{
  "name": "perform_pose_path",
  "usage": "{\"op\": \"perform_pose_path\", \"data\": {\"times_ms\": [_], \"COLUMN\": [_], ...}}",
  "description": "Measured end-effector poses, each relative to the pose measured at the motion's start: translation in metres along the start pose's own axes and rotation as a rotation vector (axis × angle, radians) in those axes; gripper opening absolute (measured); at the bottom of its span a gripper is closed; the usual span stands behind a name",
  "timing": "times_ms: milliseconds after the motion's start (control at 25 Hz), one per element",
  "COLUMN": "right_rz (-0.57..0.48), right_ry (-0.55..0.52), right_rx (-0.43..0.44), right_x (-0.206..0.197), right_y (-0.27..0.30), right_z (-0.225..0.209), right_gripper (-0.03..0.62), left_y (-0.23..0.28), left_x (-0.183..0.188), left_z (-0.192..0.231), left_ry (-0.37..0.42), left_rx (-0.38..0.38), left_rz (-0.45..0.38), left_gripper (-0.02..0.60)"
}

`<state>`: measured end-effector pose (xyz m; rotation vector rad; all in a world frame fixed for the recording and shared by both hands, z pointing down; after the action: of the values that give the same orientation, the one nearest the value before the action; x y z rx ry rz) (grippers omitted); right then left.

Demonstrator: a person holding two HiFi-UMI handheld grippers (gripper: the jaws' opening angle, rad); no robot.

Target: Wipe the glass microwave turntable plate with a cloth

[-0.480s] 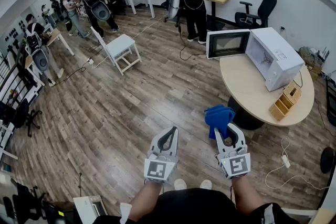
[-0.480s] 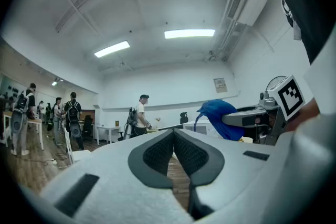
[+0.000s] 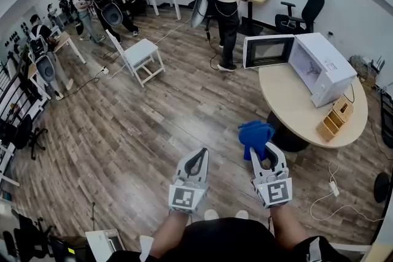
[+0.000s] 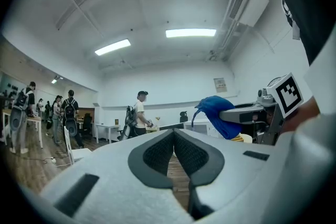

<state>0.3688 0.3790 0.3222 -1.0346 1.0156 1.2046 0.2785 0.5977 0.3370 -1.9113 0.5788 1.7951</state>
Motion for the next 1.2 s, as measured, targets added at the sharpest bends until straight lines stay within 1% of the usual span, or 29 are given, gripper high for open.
{"op": "perform_pose_path", "data": {"times_ms": [200, 320, 480, 600, 720, 880, 1080, 1200], "right_rz": [-0.033, -0.057, -0.078, -0.102, -0.114, -0.115, -0.141, -0.132], "right_ry": [0.014, 0.018, 0.040, 0.033, 0.031, 0.022, 0.008, 0.010], "right_rx": [-0.002, -0.014, -0.049, -0.046, -0.054, -0.052, -0.063, -0.068], "right_x": [0.005, 0.009, 0.010, 0.010, 0.008, -0.002, -0.012, -0.022], "right_y": [0.007, 0.009, 0.019, 0.027, 0.041, 0.067, 0.106, 0.129], "right_z": [0.011, 0.021, 0.024, 0.022, 0.010, -0.014, -0.058, -0.090], "right_gripper": [0.095, 0.098, 0.097, 0.097, 0.098, 0.098, 0.098, 0.098], "left_y": [-0.004, -0.008, -0.002, 0.009, 0.028, 0.064, 0.128, 0.172], "left_x": [-0.006, -0.003, -0.003, 0.000, 0.002, 0.001, 0.004, 0.008], "left_z": [0.017, 0.027, 0.036, 0.039, 0.045, 0.055, 0.062, 0.063], "left_ry": [-0.017, -0.046, -0.043, -0.043, -0.026, -0.028, 0.011, 0.031], "left_rx": [-0.007, -0.011, -0.023, -0.025, -0.027, -0.029, -0.040, -0.053], "left_rz": [0.013, -0.004, -0.044, -0.043, -0.056, -0.072, -0.085, -0.097], "left_gripper": [0.006, 0.006, 0.006, 0.006, 0.006, 0.006, 0.006, 0.006]}}
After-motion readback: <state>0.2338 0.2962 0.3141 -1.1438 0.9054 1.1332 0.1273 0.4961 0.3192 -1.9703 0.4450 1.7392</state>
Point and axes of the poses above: the fingertips, and each gripper's own axes: y forward along the fingers, z to its left, x out of its top, the point moved 9 cm from there along -y, backward along the fingers, and after that the axes turned 3 degrees about -y, right-handed, at the moved point
